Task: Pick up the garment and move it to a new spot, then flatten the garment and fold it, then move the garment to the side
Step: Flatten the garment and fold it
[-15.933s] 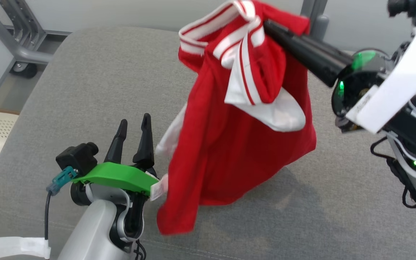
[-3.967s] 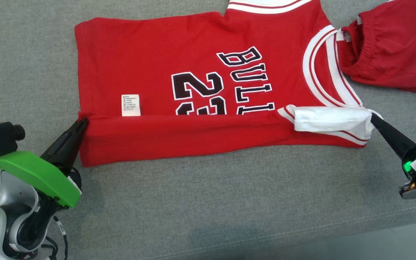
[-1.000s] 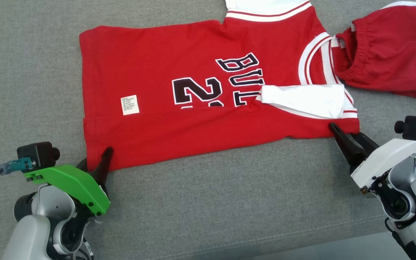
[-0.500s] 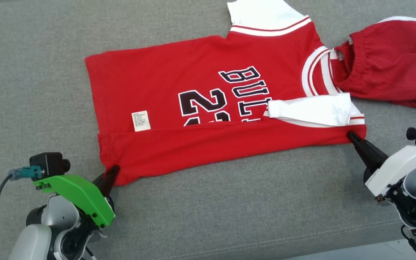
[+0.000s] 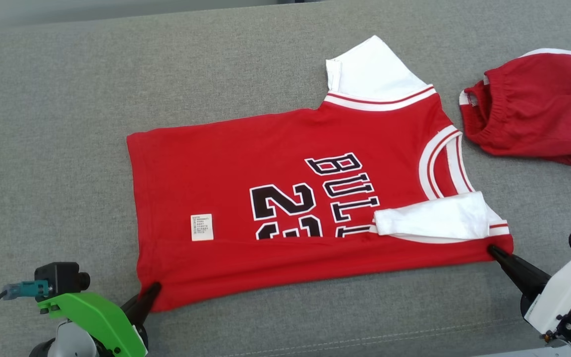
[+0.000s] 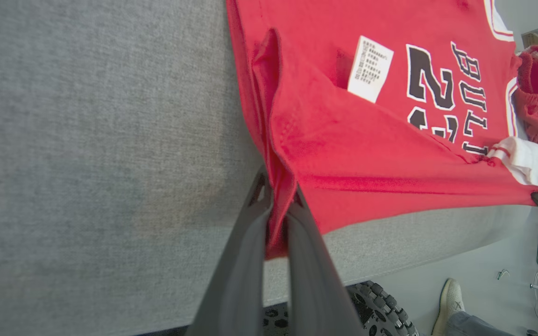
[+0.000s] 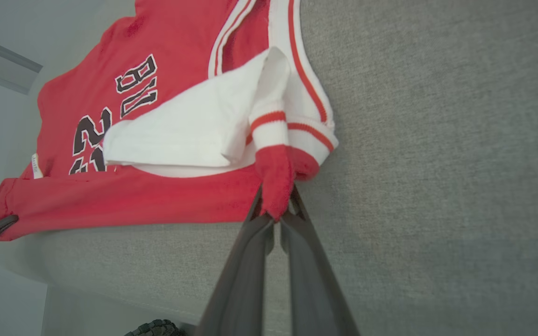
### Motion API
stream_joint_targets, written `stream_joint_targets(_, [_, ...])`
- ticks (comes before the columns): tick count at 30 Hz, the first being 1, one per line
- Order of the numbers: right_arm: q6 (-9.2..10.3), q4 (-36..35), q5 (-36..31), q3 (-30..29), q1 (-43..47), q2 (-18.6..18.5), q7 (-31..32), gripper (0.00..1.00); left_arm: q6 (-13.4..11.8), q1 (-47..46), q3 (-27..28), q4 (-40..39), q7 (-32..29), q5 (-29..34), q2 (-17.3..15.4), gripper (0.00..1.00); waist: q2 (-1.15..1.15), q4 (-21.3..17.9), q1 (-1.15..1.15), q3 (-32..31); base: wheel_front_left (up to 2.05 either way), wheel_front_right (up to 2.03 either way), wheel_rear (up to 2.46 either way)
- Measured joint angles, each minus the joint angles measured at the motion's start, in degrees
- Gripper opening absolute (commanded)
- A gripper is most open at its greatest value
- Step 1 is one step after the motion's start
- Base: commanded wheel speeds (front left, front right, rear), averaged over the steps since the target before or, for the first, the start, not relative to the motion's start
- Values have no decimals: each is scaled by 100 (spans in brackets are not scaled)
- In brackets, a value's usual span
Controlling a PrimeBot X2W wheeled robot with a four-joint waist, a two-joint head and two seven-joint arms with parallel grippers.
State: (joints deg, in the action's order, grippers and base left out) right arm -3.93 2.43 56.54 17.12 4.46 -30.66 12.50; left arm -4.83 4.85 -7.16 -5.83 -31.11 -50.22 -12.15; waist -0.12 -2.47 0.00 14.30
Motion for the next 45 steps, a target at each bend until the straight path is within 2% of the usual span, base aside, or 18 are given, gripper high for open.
stream_joint_targets(6, [110,-298,60,-103,379,-175,89,0,-23,111,18,-356,-56,23,-122,0,0,37,0,134,0,0,0])
stream_joint_targets(7, [154,-336,58,-105,405,-197,120,21,-24,111,12,-382,-54,41,-121,0,0,46,0,168,0,0,0])
stream_joint_targets(8, [164,-352,51,-115,410,-204,120,33,-24,110,-14,-393,-54,78,-122,0,0,55,0,201,0,0,0])
stream_joint_targets(9, [220,-368,33,-120,410,-209,121,48,-24,110,-34,-394,-54,103,-110,6,0,65,0,234,0,0,0])
stream_joint_targets(10, [255,-389,8,-120,409,-219,125,100,-25,104,-45,-394,-54,103,-88,12,0,74,0,269,0,0,0])
stream_joint_targets(11, [300,-393,-12,-131,408,-221,126,100,-25,103,-86,-392,-59,116,-83,25,0,83,0,302,0,0,0])
stream_joint_targets(12, [358,-397,-44,-134,407,-236,131,100,-25,98,-129,-392,-55,167,-85,43,0,93,0,333,0,0,0])
stream_joint_targets(13, [381,-408,-105,-127,404,-288,168,100,-31,97,-131,-393,-24,225,-83,67,0,101,0,360,0,0,0])
stream_joint_targets(14, [400,-444,-149,-116,405,-371,223,100,-49,98,-131,-402,-9,261,-97,86,0,107,0,386,0,0,0])
stream_joint_targets(15, [401,-502,-162,-123,407,-449,260,100,-54,98,-134,-423,-10,265,-105,100,0,111,0,411,0,0,0])
stream_joint_targets(17, [403,-680,-172,-171,406,-602,276,100,-57,94,-105,-523,18,304,-130,100,0,115,0,455,0,0,0])
stream_joint_targets(20, [463,-991,-229,-509,290,-737,203,100,-70,49,34,-695,76,567,-359,100,0,111,0,521,0,0,0])
stream_joint_targets(24, [510,-1362,-461,-800,-515,-936,114,100,-73,-293,174,-858,74,956,-737,100,0,83,0,626,0,0,0])
stream_joint_targets(28, [576,-1471,-525,-870,-1431,-884,116,100,-71,-1161,32,-1015,69,949,-644,100,0,61,0,806,0,0,0])
stream_joint_targets(32, [815,-1255,-818,-932,-2385,-701,10,100,-71,-2008,-191,-737,11,924,-402,100,0,69,0,1052,0,0,0])
stream_joint_targets(35, [854,-1117,-895,-858,-2916,-606,14,100,-67,-2462,-376,-459,9,1062,-326,100,0,103,0,1254,0,0,0])
stream_joint_targets(39, [856,-899,-1195,-467,-3404,-534,116,100,-68,-2967,-400,-68,16,1273,-303,100,0,165,0,1537,0,0,0])
stream_joint_targets(45, [800,-397,-1473,-18,-4055,-269,193,100,-71,-3280,-404,553,121,1366,-210,100,0,244,0,1945,0,0,0])
